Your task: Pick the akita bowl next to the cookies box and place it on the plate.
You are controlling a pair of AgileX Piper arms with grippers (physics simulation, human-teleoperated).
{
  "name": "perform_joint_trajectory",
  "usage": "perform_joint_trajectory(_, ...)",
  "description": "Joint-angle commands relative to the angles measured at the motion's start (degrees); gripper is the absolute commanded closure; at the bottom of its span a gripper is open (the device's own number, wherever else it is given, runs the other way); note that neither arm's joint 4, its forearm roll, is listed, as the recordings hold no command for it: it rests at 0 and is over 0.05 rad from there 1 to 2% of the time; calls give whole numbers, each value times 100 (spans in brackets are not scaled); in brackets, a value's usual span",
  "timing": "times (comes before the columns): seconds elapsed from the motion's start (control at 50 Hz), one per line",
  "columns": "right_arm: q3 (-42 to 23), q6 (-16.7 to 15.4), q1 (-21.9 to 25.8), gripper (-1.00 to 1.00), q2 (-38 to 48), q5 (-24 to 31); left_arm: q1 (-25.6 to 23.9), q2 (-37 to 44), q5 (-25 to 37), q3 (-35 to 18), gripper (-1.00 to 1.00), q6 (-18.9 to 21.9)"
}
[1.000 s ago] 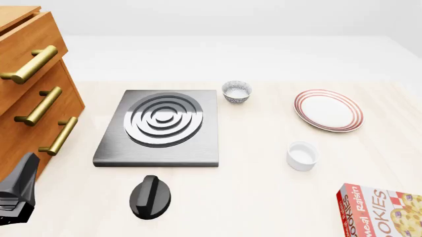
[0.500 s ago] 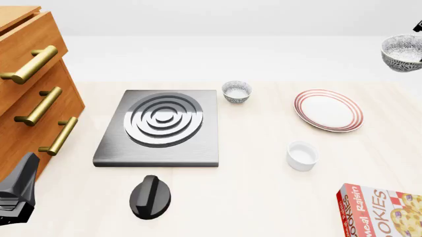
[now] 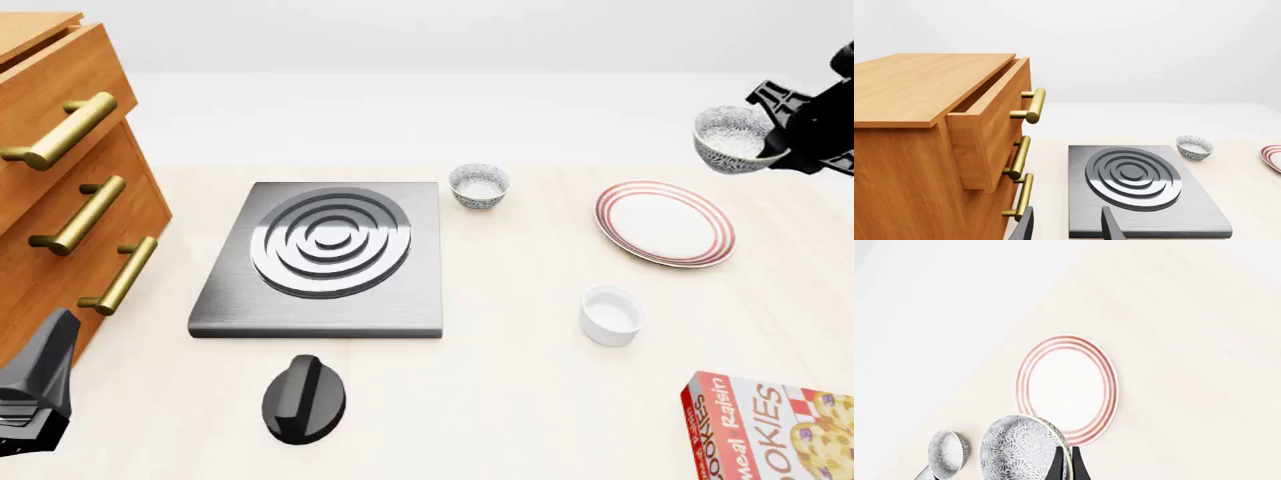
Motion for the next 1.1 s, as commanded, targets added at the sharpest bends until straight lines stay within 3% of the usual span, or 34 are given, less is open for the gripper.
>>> perform_joint_trajectory(0.02, 297, 271, 200, 100, 123, -412, 1, 1, 0, 0, -100, 0)
perform_joint_trajectory(0.5, 530, 377, 273, 100, 627, -995, 0, 0, 0, 0, -100, 0)
perform_joint_trajectory(1.1, 203, 320, 348, 100, 1330, -1295, 0, -1, 0, 0, -100, -1)
